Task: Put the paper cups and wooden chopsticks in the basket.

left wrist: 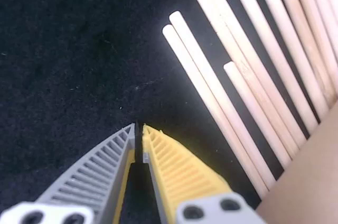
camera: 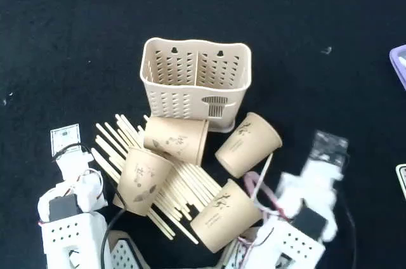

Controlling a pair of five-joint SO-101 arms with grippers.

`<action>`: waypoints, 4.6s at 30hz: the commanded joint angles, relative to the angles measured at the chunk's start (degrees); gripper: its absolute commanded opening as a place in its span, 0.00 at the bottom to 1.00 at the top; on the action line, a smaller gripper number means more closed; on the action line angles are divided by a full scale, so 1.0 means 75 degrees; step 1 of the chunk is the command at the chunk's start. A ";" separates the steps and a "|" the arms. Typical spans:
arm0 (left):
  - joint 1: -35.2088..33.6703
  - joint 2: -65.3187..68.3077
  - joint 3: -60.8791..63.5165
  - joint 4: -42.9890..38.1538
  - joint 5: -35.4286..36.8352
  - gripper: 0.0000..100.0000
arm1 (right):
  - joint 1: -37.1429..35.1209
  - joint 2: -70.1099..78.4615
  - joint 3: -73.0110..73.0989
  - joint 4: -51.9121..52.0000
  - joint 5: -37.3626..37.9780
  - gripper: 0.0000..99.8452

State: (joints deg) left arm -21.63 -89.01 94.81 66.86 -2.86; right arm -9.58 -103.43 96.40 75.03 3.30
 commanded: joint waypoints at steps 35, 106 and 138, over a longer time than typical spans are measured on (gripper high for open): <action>-0.0053 0.0082 0.0018 -0.0105 0.0047 0.04 | -0.0832 -0.0674 0.0006 -0.0305 -0.0082 0.02; 0.0346 0.0082 0.0018 -0.0164 0.0047 0.04 | 0.2321 1.1716 -0.9547 -0.1325 0.6107 0.47; 0.0346 0.0082 0.0088 -0.0645 0.0047 0.04 | 0.2133 1.1810 -1.0473 0.1032 0.6365 0.08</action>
State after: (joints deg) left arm -20.04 -88.66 95.43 64.22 -2.77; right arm 8.44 -8.84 21.49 78.64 54.64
